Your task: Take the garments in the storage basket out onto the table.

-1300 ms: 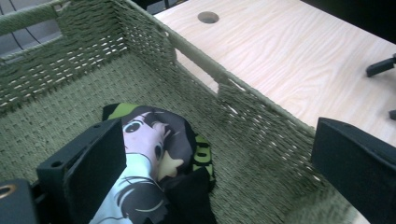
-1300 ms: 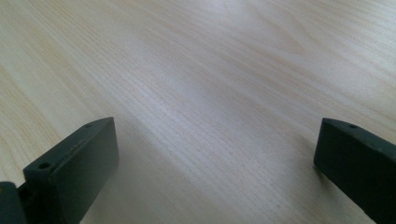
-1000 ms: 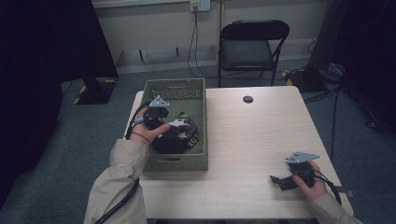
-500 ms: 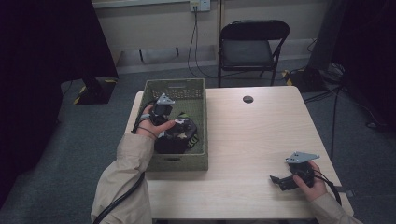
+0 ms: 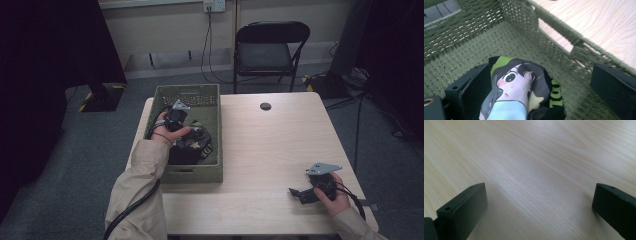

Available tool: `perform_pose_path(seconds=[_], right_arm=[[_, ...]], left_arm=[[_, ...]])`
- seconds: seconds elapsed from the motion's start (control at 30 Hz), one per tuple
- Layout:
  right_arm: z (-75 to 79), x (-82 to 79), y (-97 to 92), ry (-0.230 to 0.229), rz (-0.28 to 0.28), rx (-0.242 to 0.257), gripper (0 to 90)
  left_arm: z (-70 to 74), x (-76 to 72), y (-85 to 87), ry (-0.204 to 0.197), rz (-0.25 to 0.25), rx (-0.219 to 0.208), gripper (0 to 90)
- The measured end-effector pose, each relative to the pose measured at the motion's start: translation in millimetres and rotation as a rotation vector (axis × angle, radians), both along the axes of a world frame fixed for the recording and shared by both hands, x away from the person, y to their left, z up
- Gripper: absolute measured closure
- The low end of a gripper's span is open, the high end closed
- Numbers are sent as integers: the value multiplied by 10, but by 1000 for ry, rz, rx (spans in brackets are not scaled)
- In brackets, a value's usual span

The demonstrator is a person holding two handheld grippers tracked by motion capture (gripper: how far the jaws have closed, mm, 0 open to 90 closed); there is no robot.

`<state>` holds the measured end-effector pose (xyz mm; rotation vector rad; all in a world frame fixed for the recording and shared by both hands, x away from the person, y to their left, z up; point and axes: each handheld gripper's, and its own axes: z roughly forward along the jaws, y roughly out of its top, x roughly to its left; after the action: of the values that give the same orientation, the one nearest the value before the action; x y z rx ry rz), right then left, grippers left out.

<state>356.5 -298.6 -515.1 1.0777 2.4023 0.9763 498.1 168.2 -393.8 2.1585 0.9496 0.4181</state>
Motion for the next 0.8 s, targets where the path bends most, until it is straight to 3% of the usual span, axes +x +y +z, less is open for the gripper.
perform_pose_path(seconds=[0.2, 0.37, 0.8], right_arm=[[0, 0, 0, 0, 0, 0, 0], [0, 0, 0, 0, 0, 0, 0], [0, 0, 0, 0, 0, 0, 0]], left_arm=[[-78, 58, -8, 8, 1, 8, 31], [-168, 119, 31, 23, 27, -13, 32], [-390, 223, 212, 58, 81, -17, 32]])
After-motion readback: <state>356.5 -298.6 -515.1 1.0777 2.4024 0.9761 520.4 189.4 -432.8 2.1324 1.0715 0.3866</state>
